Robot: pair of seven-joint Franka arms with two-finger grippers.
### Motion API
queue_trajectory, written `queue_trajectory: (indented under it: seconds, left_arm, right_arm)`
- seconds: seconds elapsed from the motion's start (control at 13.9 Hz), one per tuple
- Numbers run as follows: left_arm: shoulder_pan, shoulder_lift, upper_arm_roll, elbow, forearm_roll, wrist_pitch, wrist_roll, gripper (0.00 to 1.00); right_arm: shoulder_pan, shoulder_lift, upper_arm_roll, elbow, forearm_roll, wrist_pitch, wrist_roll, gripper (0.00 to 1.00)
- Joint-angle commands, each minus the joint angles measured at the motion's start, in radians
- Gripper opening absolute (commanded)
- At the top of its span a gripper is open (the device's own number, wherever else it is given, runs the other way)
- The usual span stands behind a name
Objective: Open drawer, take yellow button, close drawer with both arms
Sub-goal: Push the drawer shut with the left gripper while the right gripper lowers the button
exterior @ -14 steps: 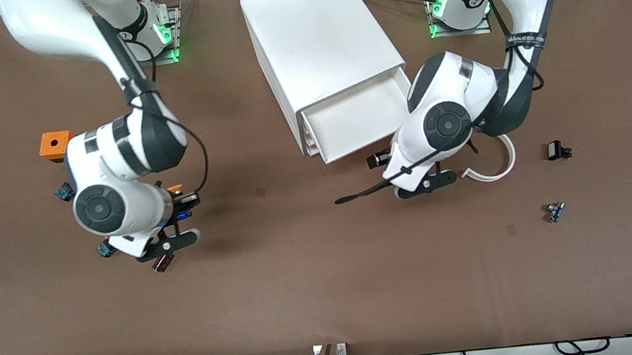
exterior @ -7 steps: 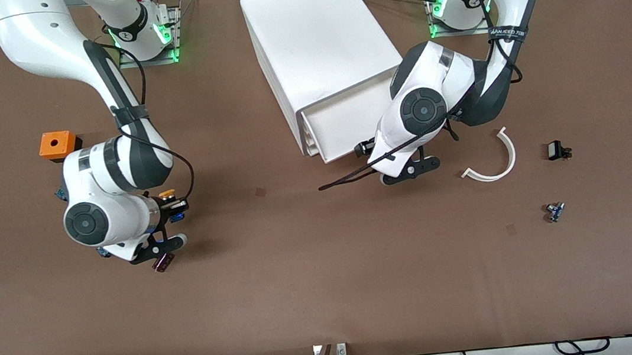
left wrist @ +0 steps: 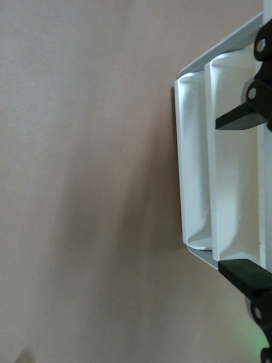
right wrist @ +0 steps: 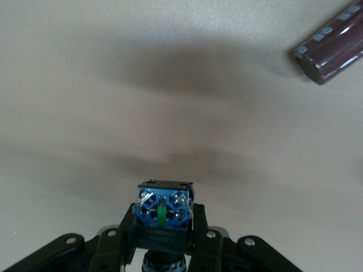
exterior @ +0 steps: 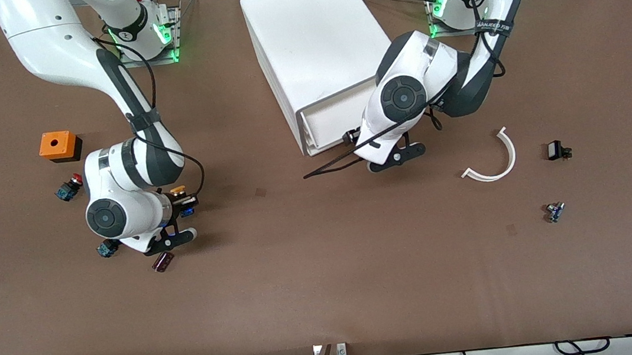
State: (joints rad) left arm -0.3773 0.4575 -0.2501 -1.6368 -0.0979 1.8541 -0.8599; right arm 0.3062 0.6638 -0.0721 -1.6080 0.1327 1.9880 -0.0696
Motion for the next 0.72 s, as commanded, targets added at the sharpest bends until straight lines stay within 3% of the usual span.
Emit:
queue_trajectory:
  seconds: [0.0,0.29,0.36,0.43,0.5,0.65]
  left_arm:
    - [0.012,-0.063,-0.04,-0.084,0.017,0.017,-0.021,1.0]
    - [0.014,-0.1,-0.066,-0.129,0.01,0.017,-0.021,1.0]
    - [0.015,-0.102,-0.078,-0.138,0.01,0.017,-0.021,1.0]
    - [0.015,-0.102,-0.08,-0.141,0.01,0.017,-0.028,1.0]
    - [0.014,-0.102,-0.084,-0.141,0.01,0.017,-0.048,1.0]
    - [0.014,-0.1,-0.104,-0.141,0.01,0.019,-0.076,1.0]
  right_arm:
    - [0.011,0.013,0.012,-0.029,0.018,0.044,-0.009,0.0]
    - [0.022,0.042,0.017,-0.029,0.018,0.074,-0.003,0.0]
    - [0.022,0.039,0.017,-0.027,0.018,0.063,-0.001,0.1]
    - [0.022,0.03,0.017,-0.023,0.018,0.055,0.004,0.66]
    - [0.021,0.01,0.015,-0.015,0.018,0.04,-0.001,1.0]
    - [0.022,-0.03,0.011,0.035,0.015,-0.039,-0.003,1.0]
